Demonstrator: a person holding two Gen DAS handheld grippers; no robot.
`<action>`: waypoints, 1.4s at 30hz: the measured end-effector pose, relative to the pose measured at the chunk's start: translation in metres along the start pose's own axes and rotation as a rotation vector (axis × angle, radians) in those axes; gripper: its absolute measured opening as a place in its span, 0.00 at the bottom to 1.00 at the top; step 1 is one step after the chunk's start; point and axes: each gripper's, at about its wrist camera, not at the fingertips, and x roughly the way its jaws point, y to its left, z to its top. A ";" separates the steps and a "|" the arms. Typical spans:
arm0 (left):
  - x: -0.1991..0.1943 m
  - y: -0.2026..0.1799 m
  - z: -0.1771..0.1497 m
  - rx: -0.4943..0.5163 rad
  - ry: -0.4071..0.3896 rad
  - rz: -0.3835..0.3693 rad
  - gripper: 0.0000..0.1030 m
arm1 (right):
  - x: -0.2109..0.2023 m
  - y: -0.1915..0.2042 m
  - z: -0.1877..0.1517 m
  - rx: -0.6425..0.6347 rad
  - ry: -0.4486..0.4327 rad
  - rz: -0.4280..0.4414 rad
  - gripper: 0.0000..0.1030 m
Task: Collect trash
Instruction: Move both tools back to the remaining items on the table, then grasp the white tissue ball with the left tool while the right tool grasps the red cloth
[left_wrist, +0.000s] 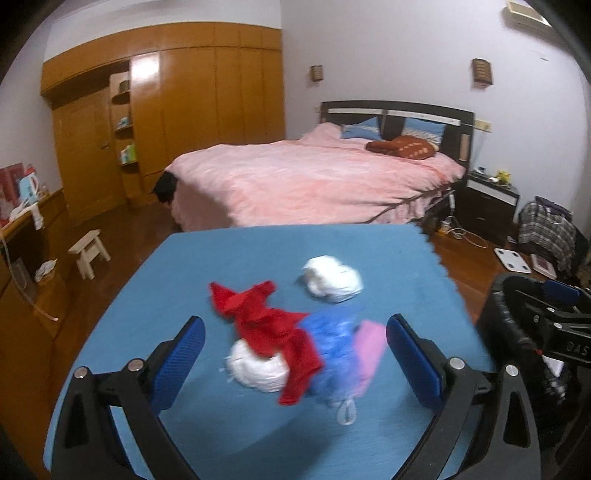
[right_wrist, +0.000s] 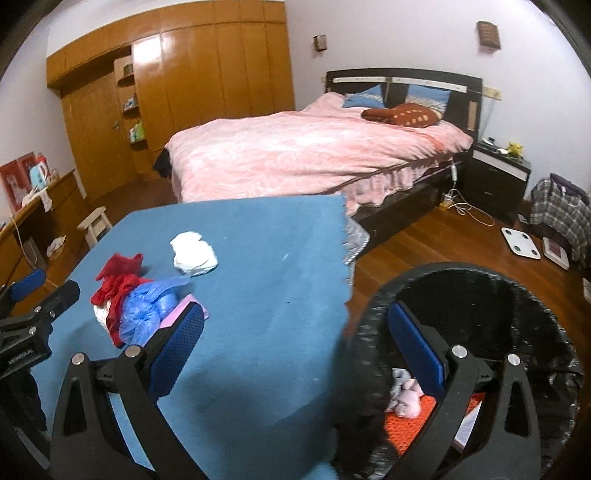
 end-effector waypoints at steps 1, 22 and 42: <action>0.003 0.007 -0.002 -0.005 0.007 0.010 0.94 | 0.004 0.004 -0.001 -0.004 0.008 0.003 0.94; 0.043 0.074 -0.038 -0.069 0.103 0.080 0.93 | 0.078 0.090 -0.019 -0.115 0.153 0.103 0.94; 0.097 0.057 -0.041 -0.110 0.249 -0.157 0.43 | 0.085 0.078 -0.017 -0.119 0.160 0.065 0.94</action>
